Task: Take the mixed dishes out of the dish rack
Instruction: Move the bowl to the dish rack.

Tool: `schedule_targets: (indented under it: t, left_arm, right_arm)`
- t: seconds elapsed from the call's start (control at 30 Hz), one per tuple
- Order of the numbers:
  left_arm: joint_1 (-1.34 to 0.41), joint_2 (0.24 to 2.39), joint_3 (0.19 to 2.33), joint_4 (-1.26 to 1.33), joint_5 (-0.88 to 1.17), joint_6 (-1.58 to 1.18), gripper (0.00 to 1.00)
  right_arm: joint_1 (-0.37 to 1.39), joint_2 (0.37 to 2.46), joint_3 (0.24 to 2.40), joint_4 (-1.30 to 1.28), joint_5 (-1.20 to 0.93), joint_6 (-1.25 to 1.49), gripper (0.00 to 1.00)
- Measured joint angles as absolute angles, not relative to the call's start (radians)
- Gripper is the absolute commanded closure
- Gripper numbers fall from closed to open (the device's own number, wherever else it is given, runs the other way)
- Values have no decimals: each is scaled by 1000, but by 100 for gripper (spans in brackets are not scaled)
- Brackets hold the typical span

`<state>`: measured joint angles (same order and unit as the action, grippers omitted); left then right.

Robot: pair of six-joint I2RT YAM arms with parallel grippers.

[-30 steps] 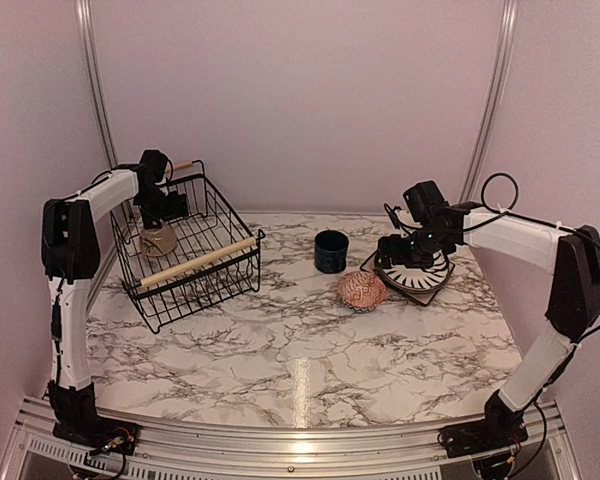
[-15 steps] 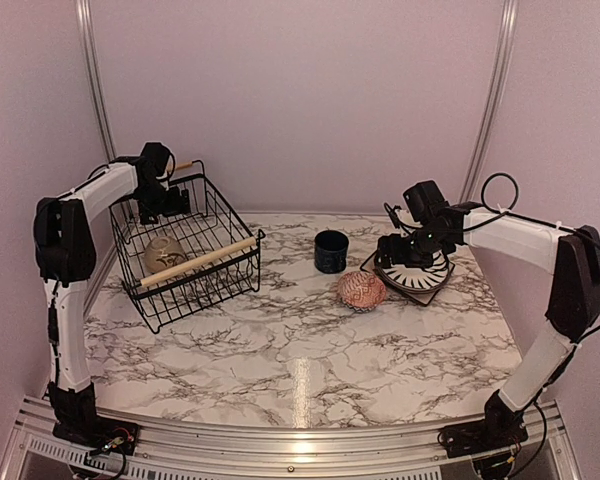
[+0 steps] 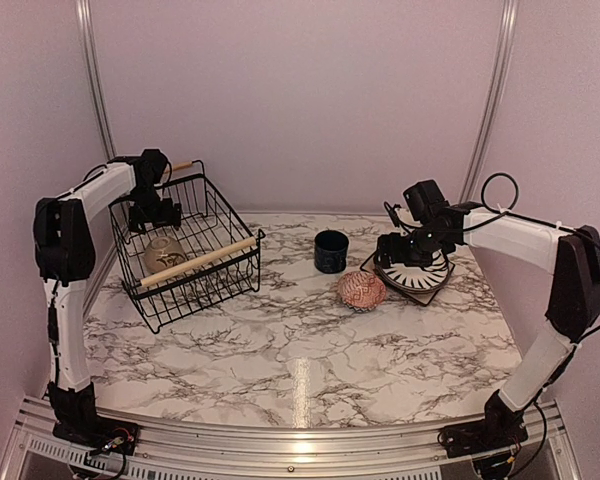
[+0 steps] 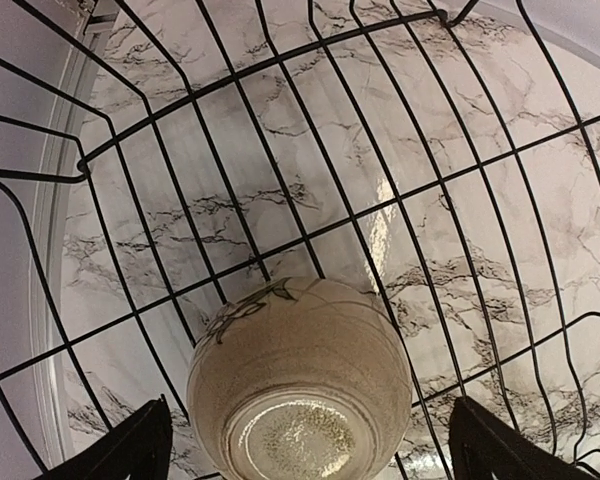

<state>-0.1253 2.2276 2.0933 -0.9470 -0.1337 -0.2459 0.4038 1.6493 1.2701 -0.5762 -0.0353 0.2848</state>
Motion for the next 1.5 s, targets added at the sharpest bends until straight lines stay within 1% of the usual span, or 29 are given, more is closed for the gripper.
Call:
schedule_targets:
  t: [0.2, 0.4, 0.53, 0.6, 0.8, 0.97, 1.1, 1.2, 1.3, 1.5]
  left_arm:
    - [-129, 2256, 2067, -958, -59, -237, 1]
    - [-144, 2257, 2048, -953, -34, -235, 5]
    - [-191, 2256, 2045, -947, 0, -242, 7]
    - [-220, 2256, 2045, -947, 28, -247, 7]
    - [-287, 2247, 2004, -941, 118, -257, 1]
    - [-262, 2192, 1927, -900, 138, -280, 1]
    - [-210, 2116, 1843, -828, 179, -318, 1]
    - [-176, 2094, 1819, -771, 221, -350, 1]
    - [-145, 2111, 1847, -735, 263, -367, 1]
    - [-119, 2253, 2034, -723, 295, -374, 1]
  right_arm:
    - [404, 1647, 1268, -575, -35, 285, 18]
    - [404, 1629, 1255, -574, -35, 286, 18]
    - [404, 1628, 1256, -573, -35, 287, 18]
    - [404, 1628, 1256, -572, -35, 287, 18]
    - [410, 1628, 1271, -572, -35, 287, 18]
    - [412, 1628, 1288, -568, -35, 287, 18]
    - [415, 1629, 1288, -564, -35, 287, 18]
    - [419, 1629, 1288, -560, -35, 287, 18]
    - [423, 1629, 1288, -559, -35, 287, 18]
    - [423, 1629, 1288, -558, -35, 287, 18]
